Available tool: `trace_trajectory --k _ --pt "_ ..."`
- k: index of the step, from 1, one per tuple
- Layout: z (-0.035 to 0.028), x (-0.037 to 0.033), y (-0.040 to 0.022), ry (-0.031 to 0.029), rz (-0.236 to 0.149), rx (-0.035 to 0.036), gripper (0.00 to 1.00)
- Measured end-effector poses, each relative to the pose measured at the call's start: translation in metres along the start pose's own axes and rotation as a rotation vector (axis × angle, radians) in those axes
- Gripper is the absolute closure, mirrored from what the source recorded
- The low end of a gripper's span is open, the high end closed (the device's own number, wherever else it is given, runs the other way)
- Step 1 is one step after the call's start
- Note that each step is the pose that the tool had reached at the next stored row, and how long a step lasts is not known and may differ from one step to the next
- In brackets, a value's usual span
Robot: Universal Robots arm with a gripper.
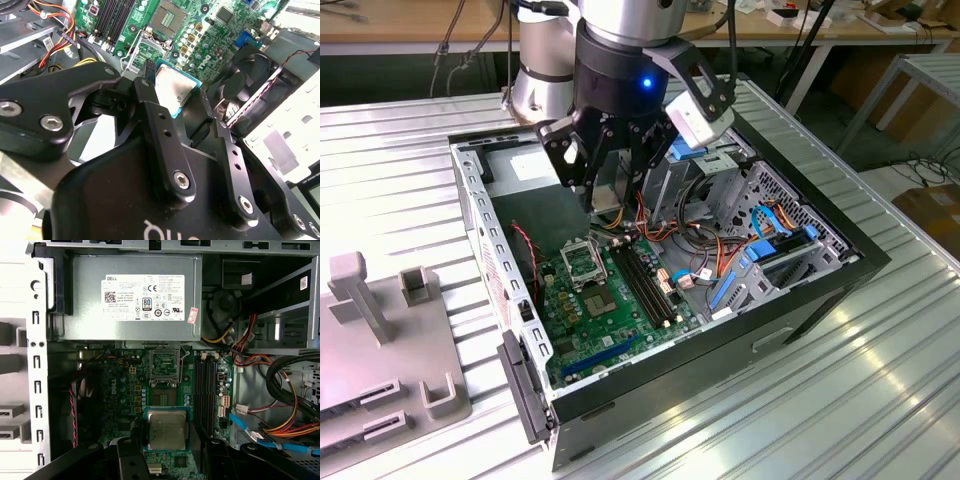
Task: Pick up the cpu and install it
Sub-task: 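Place the cpu into insertion slot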
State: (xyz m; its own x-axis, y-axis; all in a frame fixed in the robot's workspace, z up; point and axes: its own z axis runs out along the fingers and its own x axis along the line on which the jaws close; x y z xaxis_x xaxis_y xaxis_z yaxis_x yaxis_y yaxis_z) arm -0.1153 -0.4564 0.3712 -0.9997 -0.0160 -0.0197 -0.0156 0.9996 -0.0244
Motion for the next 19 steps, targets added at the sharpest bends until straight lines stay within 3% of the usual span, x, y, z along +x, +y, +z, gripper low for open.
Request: trace_trajectory --k 19 --pt "0.0099 0.0002 0.0002 0.0 0.0 0.0001 0.53"
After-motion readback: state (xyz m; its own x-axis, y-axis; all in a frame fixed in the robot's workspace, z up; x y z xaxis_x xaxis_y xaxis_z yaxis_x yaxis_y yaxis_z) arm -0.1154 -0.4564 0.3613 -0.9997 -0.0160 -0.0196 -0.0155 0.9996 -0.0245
